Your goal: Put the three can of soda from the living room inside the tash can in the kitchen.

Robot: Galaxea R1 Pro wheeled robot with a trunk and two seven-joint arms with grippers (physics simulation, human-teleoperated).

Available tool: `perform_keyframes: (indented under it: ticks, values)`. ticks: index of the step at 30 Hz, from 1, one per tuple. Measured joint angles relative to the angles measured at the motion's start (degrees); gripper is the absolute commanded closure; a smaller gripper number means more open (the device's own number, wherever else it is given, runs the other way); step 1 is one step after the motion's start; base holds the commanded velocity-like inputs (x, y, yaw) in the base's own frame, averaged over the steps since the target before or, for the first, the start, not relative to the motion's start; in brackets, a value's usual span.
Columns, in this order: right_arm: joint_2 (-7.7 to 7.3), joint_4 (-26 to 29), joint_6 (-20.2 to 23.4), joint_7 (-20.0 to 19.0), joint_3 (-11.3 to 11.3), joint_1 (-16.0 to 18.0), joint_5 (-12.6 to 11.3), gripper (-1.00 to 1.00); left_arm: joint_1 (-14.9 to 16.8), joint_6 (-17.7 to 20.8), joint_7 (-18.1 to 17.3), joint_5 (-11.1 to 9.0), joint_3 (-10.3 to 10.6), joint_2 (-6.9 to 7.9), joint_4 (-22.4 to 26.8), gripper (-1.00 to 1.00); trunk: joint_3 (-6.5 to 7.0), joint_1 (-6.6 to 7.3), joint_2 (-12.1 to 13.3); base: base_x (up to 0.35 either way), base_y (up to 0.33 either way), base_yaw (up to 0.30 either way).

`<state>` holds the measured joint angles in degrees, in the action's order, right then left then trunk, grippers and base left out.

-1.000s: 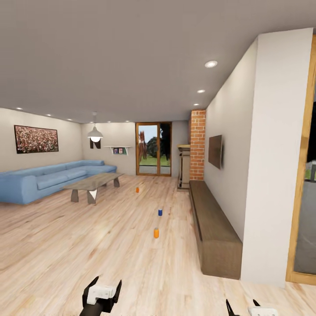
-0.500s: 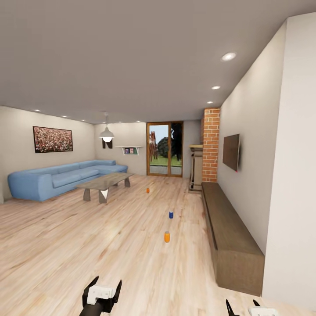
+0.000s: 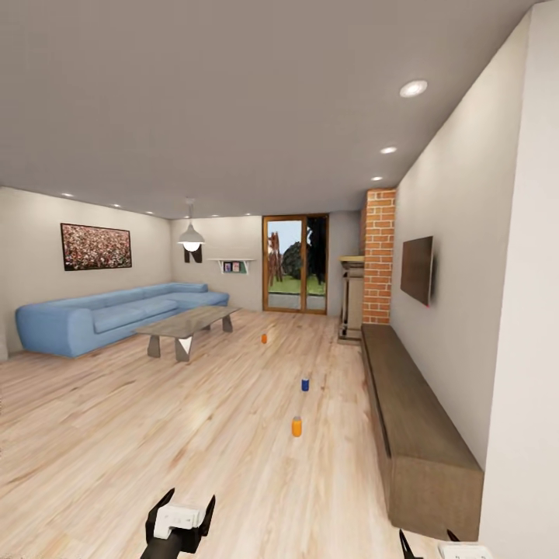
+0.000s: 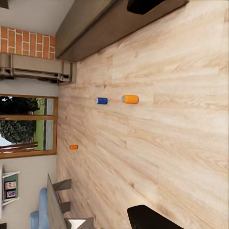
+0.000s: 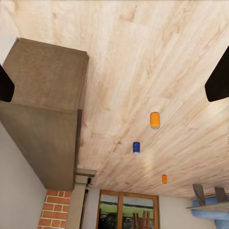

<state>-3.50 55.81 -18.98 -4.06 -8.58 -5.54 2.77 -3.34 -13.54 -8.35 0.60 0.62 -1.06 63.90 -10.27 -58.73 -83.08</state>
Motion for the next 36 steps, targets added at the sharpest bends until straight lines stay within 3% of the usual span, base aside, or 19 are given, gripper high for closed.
perform_keyframes:
  ticks: [13,29,36]
  values:
    - [0.10,0.0,0.0,0.0,0.0,0.0,0.0,-1.00,0.0,0.0,0.0,-0.1,0.0,0.00,0.1,-1.00,0.00,0.00,0.0,0.014,-0.225,0.053]
    - [0.16,-0.5,0.0,0.0,0.1,0.1,0.0,-1.00,0.0,0.0,0.1,-0.1,0.0,0.00,0.1,-1.00,0.00,0.00,0.0,0.000,-0.083,0.233]
    - [0.11,-1.5,0.0,0.0,2.0,0.1,0.1,-1.00,0.0,0.0,0.0,-0.1,0.0,0.00,0.1,-1.00,0.00,0.00,0.0,0.000,-0.007,0.255]
